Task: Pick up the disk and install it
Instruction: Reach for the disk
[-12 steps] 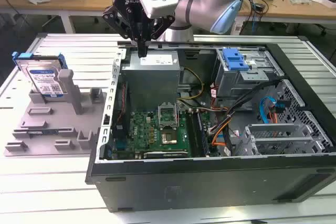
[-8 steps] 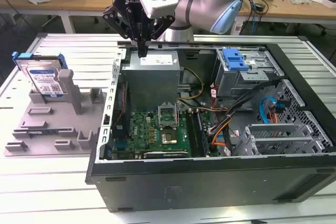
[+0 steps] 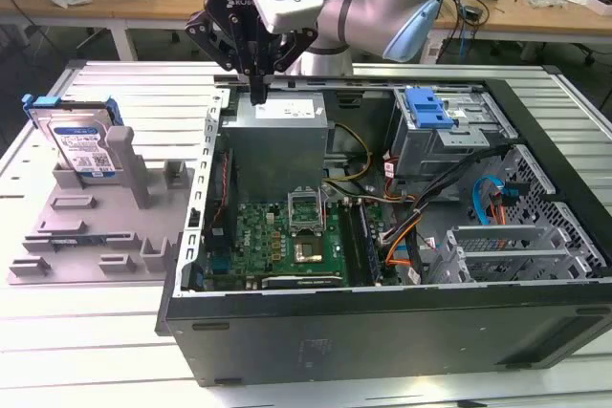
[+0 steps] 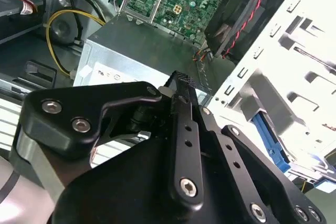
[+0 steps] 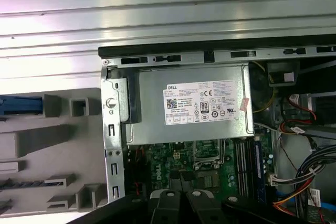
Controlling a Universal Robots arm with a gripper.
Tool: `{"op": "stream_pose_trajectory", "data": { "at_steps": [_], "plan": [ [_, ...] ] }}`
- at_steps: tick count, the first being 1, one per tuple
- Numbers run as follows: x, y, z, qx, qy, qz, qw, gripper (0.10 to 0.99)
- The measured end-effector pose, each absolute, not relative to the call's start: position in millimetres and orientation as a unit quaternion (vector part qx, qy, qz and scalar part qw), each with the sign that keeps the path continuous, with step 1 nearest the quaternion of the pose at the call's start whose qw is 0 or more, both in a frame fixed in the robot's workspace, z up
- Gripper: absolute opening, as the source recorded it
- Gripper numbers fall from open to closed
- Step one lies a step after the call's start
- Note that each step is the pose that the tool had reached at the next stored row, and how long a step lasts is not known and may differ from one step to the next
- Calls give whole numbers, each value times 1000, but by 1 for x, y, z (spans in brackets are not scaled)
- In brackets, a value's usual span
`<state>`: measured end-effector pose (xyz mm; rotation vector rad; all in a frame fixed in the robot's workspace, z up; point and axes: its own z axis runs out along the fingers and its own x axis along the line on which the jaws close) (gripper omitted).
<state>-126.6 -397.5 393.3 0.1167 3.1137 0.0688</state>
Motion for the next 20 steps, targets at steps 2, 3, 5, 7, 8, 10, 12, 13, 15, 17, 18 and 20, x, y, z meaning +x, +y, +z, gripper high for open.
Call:
{"op": "stream_pose_trajectory", "data": {
  "at_steps": [2, 3, 5, 7, 8, 10, 12, 13, 15, 17, 18, 20],
  "plan": [
    [-134, -394, 393, 37, 999, 22, 12, 106],
    [-138, -393, 393, 37, 999, 22, 12, 106],
    [-157, -387, 393, 37, 999, 22, 13, 106],
    [-172, -383, 393, 37, 999, 22, 12, 106],
    [-175, -382, 393, 37, 999, 22, 12, 106],
    [-188, -377, 393, 37, 999, 22, 13, 106],
    [-200, -373, 393, 37, 999, 22, 12, 106],
    [-205, -371, 393, 37, 999, 22, 12, 106],
    [-214, -368, 393, 37, 999, 22, 12, 106],
    [-223, -365, 393, 37, 999, 22, 12, 106],
    [-228, -364, 393, 37, 999, 22, 12, 106],
    [-245, -360, 393, 37, 999, 22, 12, 106]
  ]
}}
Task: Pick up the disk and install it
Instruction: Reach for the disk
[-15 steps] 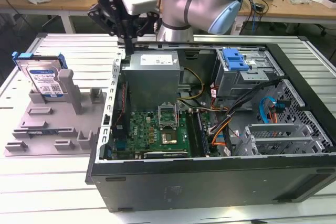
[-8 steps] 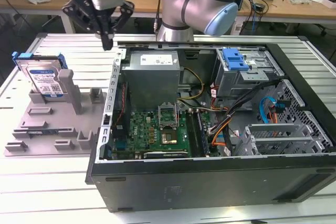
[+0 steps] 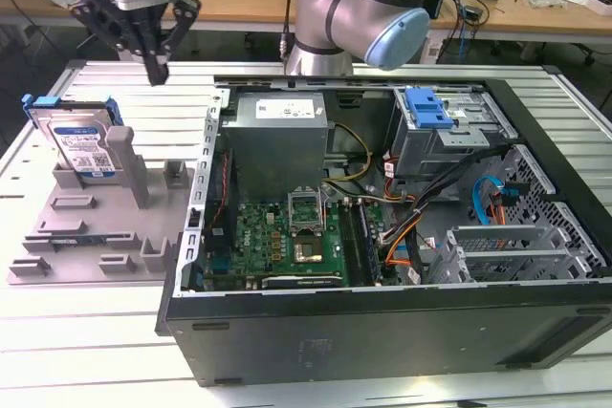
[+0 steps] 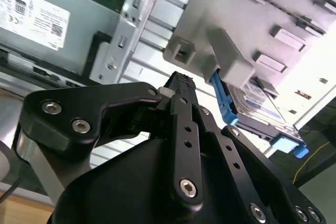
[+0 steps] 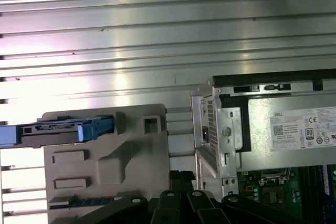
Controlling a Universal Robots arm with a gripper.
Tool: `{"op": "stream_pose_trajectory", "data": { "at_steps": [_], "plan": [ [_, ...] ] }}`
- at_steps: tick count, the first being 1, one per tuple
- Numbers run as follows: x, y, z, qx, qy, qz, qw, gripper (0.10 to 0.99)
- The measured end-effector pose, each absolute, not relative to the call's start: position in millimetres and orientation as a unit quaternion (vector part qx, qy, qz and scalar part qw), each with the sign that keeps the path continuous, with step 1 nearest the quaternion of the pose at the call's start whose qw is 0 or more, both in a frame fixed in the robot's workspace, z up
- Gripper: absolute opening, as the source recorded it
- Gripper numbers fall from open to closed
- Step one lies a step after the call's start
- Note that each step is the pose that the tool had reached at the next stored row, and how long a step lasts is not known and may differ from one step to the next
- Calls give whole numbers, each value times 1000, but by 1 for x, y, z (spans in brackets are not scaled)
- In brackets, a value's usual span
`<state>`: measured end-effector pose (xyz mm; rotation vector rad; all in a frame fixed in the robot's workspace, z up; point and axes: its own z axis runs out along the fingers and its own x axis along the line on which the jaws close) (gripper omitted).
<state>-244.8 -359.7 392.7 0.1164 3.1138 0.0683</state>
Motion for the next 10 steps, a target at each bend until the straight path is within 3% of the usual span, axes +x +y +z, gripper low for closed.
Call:
{"op": "stream_pose_trajectory", "data": {
  "at_steps": [10],
  "plan": [
    [-298, -349, 389, 37, 999, 22, 13, 106]
  ]
}}
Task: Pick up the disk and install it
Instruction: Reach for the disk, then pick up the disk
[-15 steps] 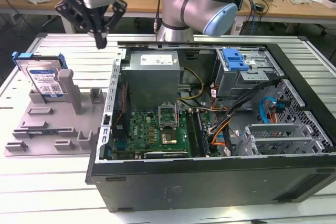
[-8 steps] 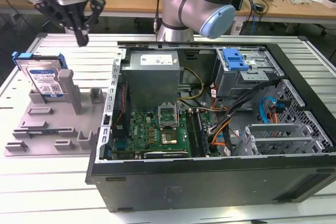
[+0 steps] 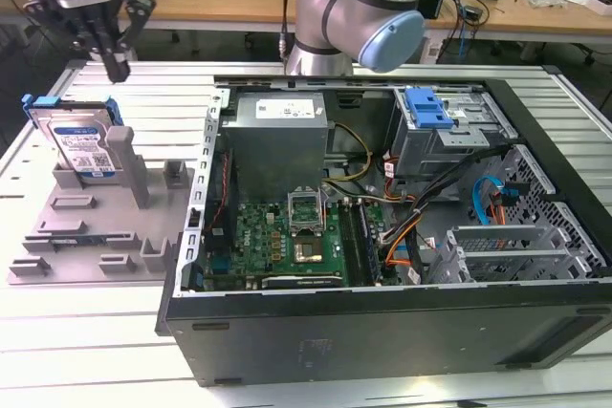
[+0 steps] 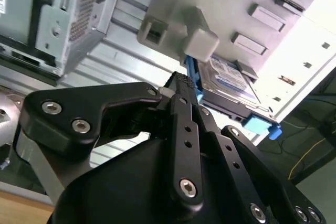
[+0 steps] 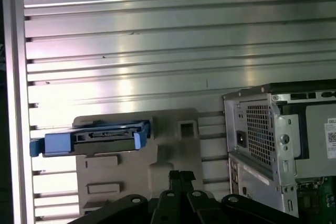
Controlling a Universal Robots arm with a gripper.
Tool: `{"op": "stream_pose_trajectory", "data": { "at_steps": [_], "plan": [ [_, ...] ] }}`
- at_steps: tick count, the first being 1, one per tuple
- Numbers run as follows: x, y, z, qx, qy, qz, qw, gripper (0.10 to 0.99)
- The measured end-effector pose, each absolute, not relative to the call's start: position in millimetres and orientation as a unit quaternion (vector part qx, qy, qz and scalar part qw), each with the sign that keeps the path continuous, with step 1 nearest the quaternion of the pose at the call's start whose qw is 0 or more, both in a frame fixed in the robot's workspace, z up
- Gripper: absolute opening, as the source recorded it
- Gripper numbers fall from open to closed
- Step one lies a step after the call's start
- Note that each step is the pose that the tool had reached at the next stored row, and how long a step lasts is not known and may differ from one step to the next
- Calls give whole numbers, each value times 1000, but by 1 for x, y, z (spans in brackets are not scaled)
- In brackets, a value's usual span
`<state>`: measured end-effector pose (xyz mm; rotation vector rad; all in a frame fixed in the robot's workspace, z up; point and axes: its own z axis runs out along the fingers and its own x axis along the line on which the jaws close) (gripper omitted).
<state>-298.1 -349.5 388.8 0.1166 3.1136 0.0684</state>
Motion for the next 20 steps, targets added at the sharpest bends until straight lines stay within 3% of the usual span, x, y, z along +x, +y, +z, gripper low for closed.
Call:
{"op": "stream_pose_trajectory", "data": {
  "at_steps": [12, 20],
  "plan": [
    [-355, -318, 381, 38, 999, 22, 13, 106],
    [-355, -318, 381, 38, 999, 22, 13, 106]
  ]
}}
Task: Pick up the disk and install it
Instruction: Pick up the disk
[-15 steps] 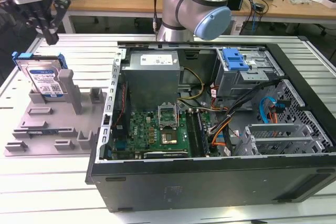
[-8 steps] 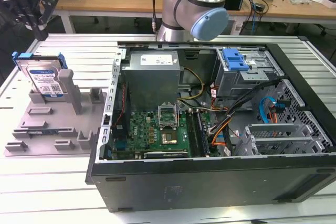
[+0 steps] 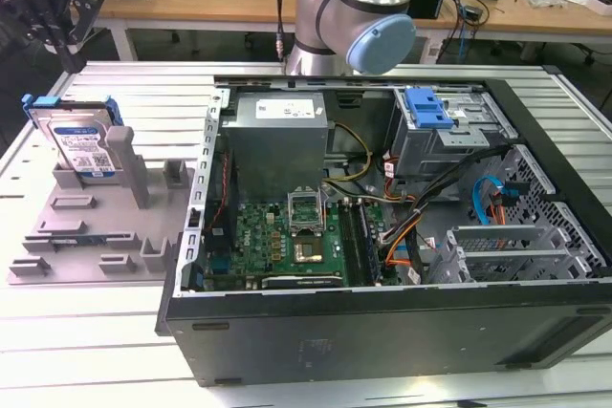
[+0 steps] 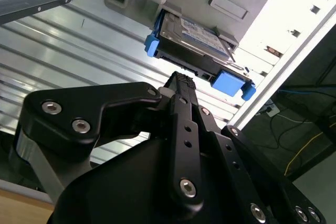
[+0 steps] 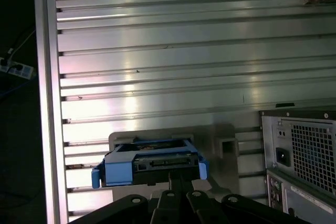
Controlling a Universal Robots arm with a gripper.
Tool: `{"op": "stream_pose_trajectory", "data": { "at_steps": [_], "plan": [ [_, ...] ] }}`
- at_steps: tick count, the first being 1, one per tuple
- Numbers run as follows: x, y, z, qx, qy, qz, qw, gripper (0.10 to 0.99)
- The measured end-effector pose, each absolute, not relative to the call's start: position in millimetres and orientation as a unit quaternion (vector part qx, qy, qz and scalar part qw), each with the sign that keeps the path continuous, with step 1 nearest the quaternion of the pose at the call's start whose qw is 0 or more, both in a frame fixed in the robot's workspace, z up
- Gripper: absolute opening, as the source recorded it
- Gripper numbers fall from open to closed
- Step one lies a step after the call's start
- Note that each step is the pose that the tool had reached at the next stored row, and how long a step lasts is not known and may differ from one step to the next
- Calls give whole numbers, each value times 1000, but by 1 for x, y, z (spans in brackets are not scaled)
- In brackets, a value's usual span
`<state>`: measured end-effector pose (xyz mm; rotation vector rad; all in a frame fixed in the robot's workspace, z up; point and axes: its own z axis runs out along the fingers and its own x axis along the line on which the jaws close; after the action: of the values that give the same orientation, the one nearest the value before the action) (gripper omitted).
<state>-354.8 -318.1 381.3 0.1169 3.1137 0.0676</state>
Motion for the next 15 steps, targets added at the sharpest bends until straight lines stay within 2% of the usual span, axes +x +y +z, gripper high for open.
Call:
{"op": "stream_pose_trajectory", "data": {
  "at_steps": [8, 15],
  "plan": [
    [-355, -318, 381, 30, 999, 22, 12, 106],
    [-355, -318, 381, -94, 995, 23, 1, 106]
  ]
}}
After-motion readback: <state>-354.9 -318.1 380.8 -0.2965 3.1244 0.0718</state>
